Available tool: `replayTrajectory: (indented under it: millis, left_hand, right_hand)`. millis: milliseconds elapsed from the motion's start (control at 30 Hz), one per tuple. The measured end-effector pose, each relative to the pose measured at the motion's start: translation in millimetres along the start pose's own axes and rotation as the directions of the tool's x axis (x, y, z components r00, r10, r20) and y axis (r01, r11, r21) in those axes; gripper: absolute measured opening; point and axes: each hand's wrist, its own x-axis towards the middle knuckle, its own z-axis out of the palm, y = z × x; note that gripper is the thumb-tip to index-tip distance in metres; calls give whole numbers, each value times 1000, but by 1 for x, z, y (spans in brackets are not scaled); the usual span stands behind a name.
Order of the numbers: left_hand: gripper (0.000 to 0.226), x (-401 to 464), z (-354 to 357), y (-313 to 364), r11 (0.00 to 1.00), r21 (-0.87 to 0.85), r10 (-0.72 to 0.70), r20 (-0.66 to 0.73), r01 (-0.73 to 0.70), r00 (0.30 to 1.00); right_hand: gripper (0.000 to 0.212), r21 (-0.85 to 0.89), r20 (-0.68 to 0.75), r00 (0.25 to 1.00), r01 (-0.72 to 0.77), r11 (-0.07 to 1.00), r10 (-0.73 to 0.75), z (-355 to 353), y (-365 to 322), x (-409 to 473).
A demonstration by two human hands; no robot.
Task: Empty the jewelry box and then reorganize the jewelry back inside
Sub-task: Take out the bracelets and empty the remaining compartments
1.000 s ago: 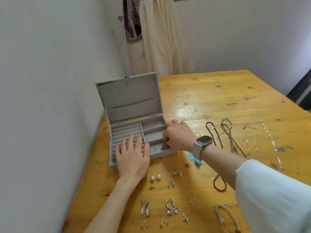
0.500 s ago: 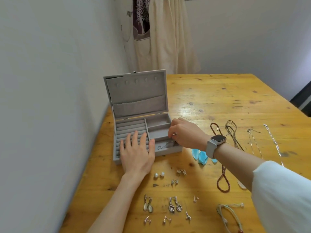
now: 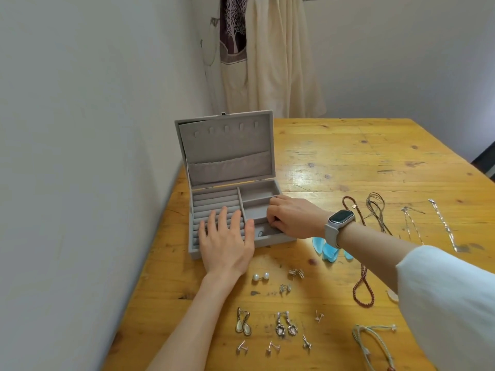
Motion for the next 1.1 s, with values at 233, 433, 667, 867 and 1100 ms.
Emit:
replayTrajectory:
  millis: [233,433,667,867,1100]
  left_hand:
    - [60,1,1,-1,1000,-8,-8,26,8,1000]
    - [32,14,-12,1,881,-462,-146,-59,103,988]
    - [30,0,-39,46,-54,-952,51,300,302,953]
    - [42,-17,-37,86,-218,-787,378,477,577,794]
    - [9,-33,-23,141,-20,-856,327,483,517,813]
  right_hand:
    - [14,719,-132,954,-93,689,268,-17,-6,-9]
    - [13,657,-178,950,-79,750,256,-39,-13,-19]
    - [19,681,-346,913,84,727,218,-58,-23,-46]
    - [9,739,-409,771,-33,673,487,-45,7,-84]
    - [12,796,-361,670,-140,589,648,-25,32,-157]
